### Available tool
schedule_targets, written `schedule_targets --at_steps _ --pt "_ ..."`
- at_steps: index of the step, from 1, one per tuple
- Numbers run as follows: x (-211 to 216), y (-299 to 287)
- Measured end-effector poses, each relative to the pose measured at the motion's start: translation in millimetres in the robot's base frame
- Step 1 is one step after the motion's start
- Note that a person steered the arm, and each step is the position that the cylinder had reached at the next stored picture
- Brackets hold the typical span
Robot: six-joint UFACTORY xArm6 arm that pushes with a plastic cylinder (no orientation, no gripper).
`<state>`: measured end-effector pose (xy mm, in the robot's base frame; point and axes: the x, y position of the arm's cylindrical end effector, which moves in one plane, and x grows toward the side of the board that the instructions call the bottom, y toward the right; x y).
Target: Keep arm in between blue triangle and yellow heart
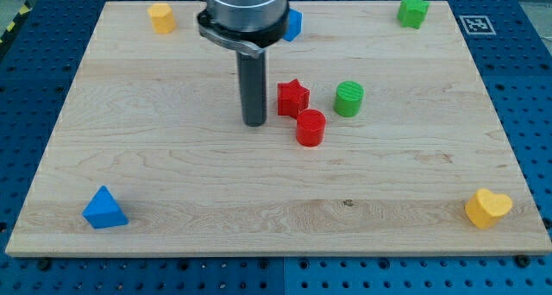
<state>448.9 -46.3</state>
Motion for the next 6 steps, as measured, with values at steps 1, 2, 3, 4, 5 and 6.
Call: schedule_targets --at_steps 1,2,3,4,5,6 --pt "-0.2 -16.1" --pt "15.2 -16.1" --pt "49.1 -11.7" --pt "67.9 -11.2" --pt "98.9 -7.1" --pt "135.3 -12.0"
